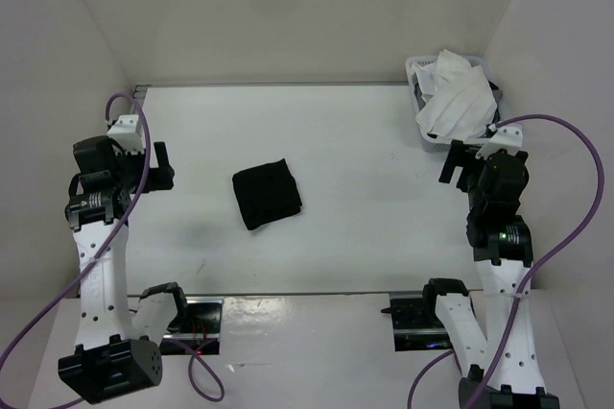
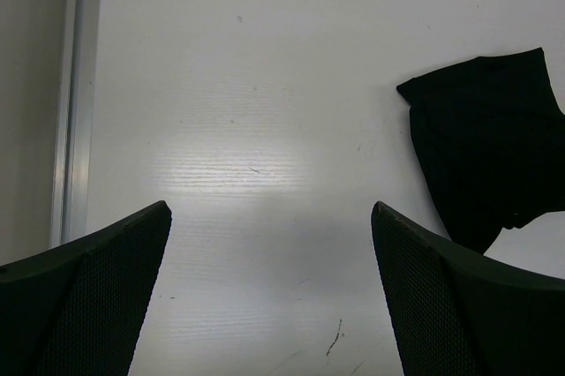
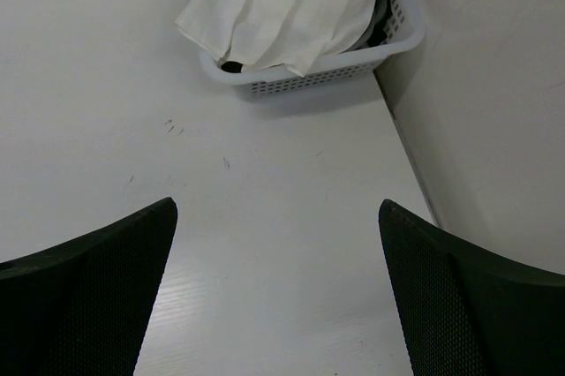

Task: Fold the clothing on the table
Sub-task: Fold the skirt

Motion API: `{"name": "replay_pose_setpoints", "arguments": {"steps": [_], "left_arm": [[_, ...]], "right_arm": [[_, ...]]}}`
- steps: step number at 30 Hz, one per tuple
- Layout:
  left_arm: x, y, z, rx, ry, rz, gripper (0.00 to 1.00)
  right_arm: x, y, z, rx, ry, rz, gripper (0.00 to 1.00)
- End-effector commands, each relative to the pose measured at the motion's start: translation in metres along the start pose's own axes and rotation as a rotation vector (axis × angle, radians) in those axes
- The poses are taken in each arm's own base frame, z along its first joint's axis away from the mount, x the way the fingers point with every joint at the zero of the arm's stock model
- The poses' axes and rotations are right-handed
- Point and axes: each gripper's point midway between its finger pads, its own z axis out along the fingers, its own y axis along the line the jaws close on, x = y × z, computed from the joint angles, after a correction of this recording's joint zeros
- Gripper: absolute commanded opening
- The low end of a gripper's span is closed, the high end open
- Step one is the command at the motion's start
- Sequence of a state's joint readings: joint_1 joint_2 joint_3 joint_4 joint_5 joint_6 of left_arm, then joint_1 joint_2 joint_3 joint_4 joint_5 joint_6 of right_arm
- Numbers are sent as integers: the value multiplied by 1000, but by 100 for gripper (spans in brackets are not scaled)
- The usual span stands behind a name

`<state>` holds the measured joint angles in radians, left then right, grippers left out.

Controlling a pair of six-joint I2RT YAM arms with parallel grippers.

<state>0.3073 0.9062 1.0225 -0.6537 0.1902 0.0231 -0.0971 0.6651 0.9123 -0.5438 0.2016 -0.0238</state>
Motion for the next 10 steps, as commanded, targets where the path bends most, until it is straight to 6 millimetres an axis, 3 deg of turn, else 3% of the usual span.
{"name": "replay_pose_setpoints", "arguments": {"steps": [1, 10], "left_arm": [[-7, -2, -5, 15, -33, 14, 100], [-7, -3, -5, 24, -34, 23, 100]], "right_arm": [[-15, -1, -6, -5, -42, 2, 99], [-8, 5, -1, -38, -11, -24, 99]]}}
